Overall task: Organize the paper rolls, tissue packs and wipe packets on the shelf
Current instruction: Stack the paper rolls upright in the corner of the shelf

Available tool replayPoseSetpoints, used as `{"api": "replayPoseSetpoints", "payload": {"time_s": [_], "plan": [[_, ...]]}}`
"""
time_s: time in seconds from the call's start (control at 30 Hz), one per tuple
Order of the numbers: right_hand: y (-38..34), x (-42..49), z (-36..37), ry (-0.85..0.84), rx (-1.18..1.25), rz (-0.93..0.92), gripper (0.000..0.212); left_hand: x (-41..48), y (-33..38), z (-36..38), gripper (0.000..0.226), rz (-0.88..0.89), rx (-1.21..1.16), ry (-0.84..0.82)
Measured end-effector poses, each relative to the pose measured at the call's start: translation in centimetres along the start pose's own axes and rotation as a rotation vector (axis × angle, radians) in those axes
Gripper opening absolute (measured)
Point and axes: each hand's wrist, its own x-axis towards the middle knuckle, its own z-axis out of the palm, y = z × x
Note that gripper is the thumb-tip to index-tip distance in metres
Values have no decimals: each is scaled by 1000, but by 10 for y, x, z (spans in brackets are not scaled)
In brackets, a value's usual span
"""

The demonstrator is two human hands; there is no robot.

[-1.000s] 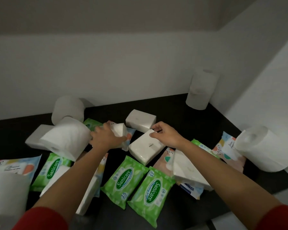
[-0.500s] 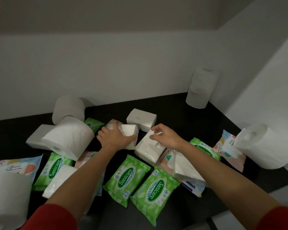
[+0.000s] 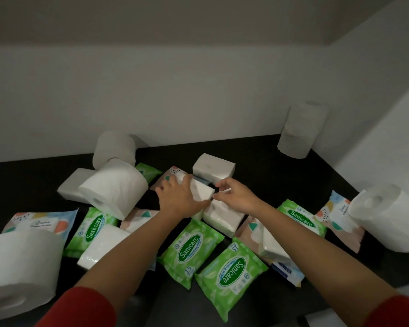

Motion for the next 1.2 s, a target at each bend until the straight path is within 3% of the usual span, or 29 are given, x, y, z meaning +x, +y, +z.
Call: {"api": "replayPoseSetpoints", "payload": {"time_s": [0.27,0.4,0.63,0.8,0.97,1.07,1.2], "plan": [[-32,15,13,15,5,-69,43,-1,-34,-30,34,97,-342,412],[-58,28,28,3,-17,-116,43,-3,-59,-46,30,38,-337,527],[-104,46,76,-89,-54,-195,50,-10,-112,-58,36,-105,-232,575],[-126,52,107,-167,-92,-219,59,-15,-131,-56,46,-211,-323,557],[-140,54,121,-222,-101,-231,49,-17,-140,-49,64,-307,-367,445],[-140,56,125,-264,-47,-205,55,-16,-142,-48,64,-311,-469,369],[-140,56,125,-319,56,-152,64,-15,-144,-48,60,-283,-575,393]]}}
